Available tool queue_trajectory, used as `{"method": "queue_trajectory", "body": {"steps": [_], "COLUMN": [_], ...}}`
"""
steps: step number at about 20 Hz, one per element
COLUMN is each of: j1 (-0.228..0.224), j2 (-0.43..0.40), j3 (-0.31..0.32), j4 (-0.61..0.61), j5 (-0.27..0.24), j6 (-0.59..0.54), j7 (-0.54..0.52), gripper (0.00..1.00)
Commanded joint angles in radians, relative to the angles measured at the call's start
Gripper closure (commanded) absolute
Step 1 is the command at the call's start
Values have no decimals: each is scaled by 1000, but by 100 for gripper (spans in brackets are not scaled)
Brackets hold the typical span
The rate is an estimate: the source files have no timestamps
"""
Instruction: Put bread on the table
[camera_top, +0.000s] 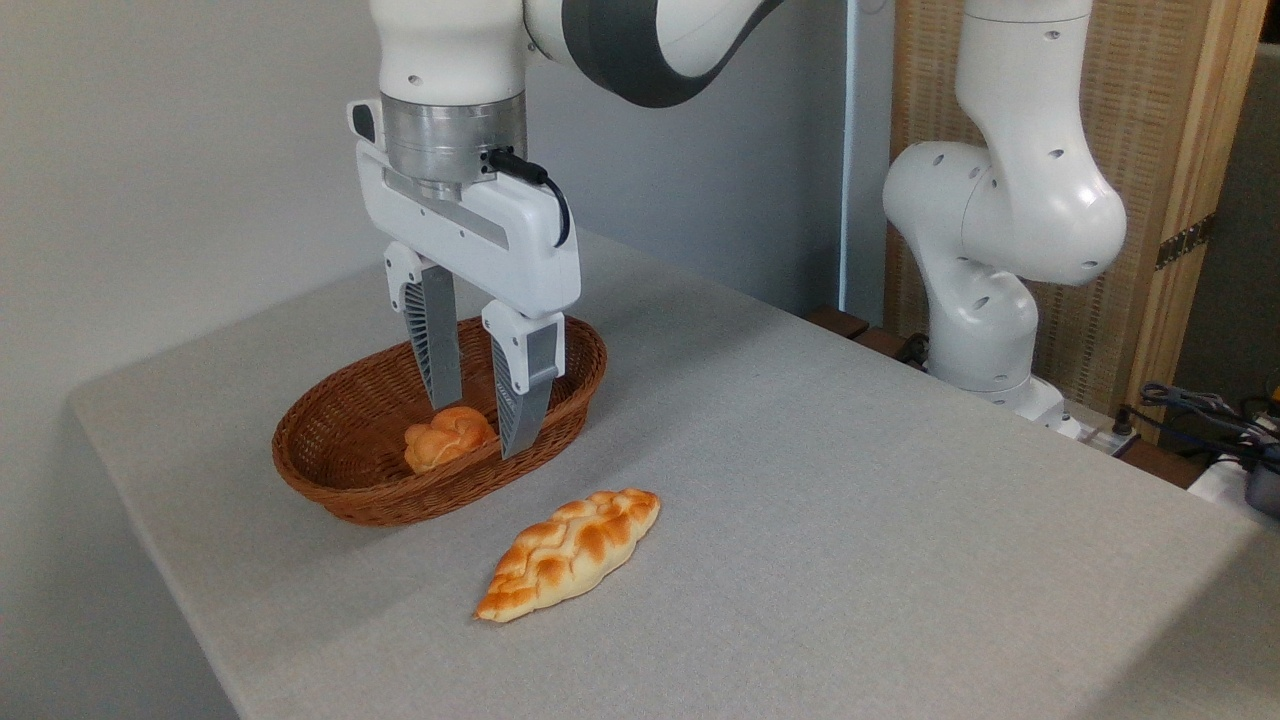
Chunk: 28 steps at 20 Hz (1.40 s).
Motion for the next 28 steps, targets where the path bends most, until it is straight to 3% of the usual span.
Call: {"method": "queue_trajectory", "body": {"steps": [1,18,28], "j1": [-3,-6,-18], "j2": [-3,-3,41], "j3": [8,-8,-177], "j4": [11,8,-31], "j5": [5,-4,-4], "j6": [-11,-23,-40], "j7": [15,-2,-183], "gripper": [0,0,0]}}
